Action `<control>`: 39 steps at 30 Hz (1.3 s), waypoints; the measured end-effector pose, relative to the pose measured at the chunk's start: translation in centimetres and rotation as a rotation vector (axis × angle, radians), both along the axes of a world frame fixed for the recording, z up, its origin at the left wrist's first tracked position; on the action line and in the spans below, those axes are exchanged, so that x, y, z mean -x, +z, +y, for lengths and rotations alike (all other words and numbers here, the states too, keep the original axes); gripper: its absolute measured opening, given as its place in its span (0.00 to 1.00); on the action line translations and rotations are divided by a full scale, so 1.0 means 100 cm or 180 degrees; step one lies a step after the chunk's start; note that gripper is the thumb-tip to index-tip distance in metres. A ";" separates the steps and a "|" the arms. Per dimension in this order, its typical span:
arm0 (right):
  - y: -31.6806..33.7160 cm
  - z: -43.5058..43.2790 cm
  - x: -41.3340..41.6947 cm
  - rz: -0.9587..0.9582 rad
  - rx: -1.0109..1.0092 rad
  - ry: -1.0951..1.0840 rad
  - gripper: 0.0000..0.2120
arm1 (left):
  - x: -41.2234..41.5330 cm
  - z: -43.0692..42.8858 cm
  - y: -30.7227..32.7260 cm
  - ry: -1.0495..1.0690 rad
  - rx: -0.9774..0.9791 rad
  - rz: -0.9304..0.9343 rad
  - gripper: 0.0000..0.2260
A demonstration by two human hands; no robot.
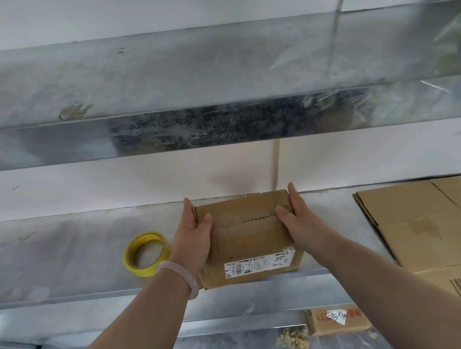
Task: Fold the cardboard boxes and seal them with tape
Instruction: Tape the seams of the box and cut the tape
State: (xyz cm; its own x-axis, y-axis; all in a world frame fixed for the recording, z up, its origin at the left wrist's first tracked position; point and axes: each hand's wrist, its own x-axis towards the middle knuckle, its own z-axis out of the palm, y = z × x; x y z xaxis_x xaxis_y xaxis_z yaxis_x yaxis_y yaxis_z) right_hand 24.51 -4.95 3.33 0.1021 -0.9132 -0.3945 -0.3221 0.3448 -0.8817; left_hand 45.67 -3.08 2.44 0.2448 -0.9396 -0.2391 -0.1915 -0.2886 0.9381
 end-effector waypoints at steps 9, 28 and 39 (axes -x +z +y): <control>0.002 -0.004 0.004 0.0463 0.0294 0.0297 0.28 | -0.016 -0.005 -0.008 -0.1020 0.0142 -0.1280 0.25; 0.055 0.033 0.001 -0.0756 0.0320 -0.0766 0.14 | -0.026 0.057 0.056 0.0527 0.0514 0.1302 0.13; 0.028 0.039 -0.001 0.0028 0.0370 -0.0443 0.12 | -0.032 0.062 0.023 0.0633 0.0381 0.1253 0.16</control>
State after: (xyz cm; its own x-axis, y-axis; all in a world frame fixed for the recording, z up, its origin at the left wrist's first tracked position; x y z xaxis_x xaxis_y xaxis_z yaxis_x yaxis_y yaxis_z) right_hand 24.59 -1.04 6.16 -0.0314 -0.9578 -0.2858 -0.2863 0.2826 -0.9155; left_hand 48.83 3.12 4.70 0.3354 -0.9103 -0.2428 0.2346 -0.1689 0.9573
